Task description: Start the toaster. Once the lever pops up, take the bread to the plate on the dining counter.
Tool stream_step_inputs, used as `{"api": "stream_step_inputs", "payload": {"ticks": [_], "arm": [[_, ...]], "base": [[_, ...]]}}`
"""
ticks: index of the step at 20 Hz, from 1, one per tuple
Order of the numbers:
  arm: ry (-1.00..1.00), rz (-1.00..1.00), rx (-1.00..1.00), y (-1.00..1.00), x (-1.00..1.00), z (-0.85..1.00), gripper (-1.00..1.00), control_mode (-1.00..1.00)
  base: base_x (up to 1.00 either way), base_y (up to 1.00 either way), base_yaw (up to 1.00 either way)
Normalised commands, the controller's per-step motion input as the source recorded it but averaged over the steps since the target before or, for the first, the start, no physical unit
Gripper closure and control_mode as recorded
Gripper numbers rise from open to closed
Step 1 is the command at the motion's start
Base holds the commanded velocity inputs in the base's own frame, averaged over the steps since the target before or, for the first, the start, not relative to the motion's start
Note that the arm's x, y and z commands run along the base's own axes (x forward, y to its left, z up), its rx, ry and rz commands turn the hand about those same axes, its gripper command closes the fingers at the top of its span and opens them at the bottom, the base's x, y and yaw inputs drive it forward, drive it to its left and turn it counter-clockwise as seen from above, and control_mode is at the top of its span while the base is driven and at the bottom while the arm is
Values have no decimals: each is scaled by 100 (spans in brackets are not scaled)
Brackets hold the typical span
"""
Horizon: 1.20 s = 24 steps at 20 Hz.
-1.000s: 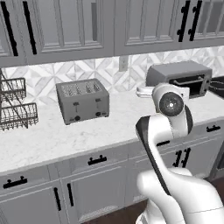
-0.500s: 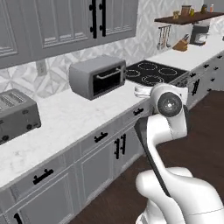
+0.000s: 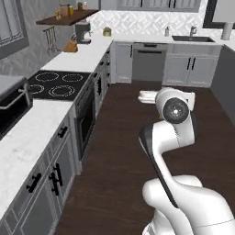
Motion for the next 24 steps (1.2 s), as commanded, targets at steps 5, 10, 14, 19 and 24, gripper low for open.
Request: {"api": "stream_step_inputs", "payload": {"ticks": [5, 10, 14, 19, 24], "arm": [[0, 0, 0, 0, 0, 0, 100, 100], [0, 0, 0, 0, 0, 0, 100, 100], [0, 0, 0, 0, 0, 0, 100, 100], [0, 0, 0, 0, 0, 0, 100, 100], [0, 0, 0, 0, 0, 0, 100, 100]], "base": [[3, 0, -86], [29, 0, -78], [74, 0, -67], [100, -20, -14], [100, -41, -4]]}}
